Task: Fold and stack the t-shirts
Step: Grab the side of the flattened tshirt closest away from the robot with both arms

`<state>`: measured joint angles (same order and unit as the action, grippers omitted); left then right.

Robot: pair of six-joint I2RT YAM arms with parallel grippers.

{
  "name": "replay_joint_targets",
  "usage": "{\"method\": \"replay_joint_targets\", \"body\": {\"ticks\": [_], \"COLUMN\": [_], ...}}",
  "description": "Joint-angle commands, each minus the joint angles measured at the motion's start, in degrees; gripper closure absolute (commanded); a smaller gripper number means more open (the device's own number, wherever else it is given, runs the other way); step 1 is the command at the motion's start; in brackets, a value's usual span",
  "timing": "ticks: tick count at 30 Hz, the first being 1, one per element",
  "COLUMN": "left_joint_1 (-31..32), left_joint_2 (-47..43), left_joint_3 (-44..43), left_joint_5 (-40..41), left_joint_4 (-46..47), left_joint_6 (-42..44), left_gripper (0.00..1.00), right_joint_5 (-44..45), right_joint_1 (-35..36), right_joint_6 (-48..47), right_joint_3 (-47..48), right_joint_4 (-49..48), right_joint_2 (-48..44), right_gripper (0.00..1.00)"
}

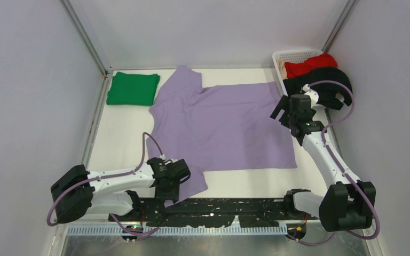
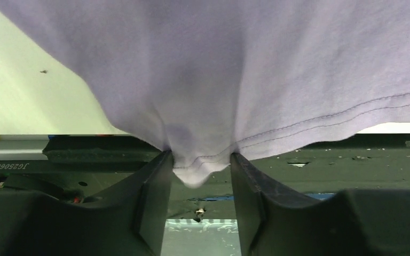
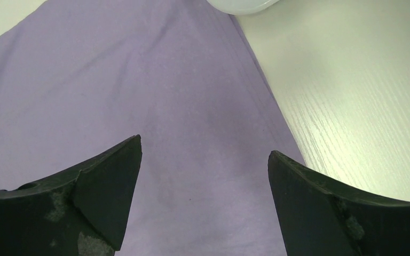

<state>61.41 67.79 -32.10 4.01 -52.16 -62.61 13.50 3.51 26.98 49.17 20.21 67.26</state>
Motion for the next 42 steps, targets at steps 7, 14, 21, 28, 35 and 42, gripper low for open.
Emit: {"method": "replay_joint_targets", "body": {"ticks": [7,14,21,28,35,42], "left_joint_1": [0.21,0.16,-0.05,-0.29,-0.28,-0.4], "left_joint_2": [4.57,-2.19,-6.6,-9.34,-12.6,-12.86], "left_joint_3": [-0.66,-5.51,-4.6,-4.27,-2.85,-2.31], "left_joint_5": [1.32,6.04,8.19,6.45,5.08,4.53], "left_joint_4": [0.94,-10.17,-11.97,-9.76,-7.89,-7.34], "left_joint_6": [1.07,2.63,2.42,5.64,5.83,6.1], "left_gripper": [1.0,1.0,1.0,1.0,1.0,1.0], "right_joint_5": [4.96,5.53,-5.13,-12.31,-12.73,-9.57], "right_joint_1": [-2.54,-10.95,-18.99,-19.37,-19.33,-19.37], "right_joint_6": [4.96,10.21,10.31,11.02,11.99,12.17], "right_joint_3": [-1.69,-6.71,-16.58,-22.28,-25.57,-25.71], "right_joint_4": [2.54,10.51,17.77,14.87,10.6,8.24], "right_joint_2": [-3.07,-9.67,-14.71,-10.16,-7.74,-6.0], "right_gripper": [0.05,0.05,0.02,0.19,0.41,0.52]}}
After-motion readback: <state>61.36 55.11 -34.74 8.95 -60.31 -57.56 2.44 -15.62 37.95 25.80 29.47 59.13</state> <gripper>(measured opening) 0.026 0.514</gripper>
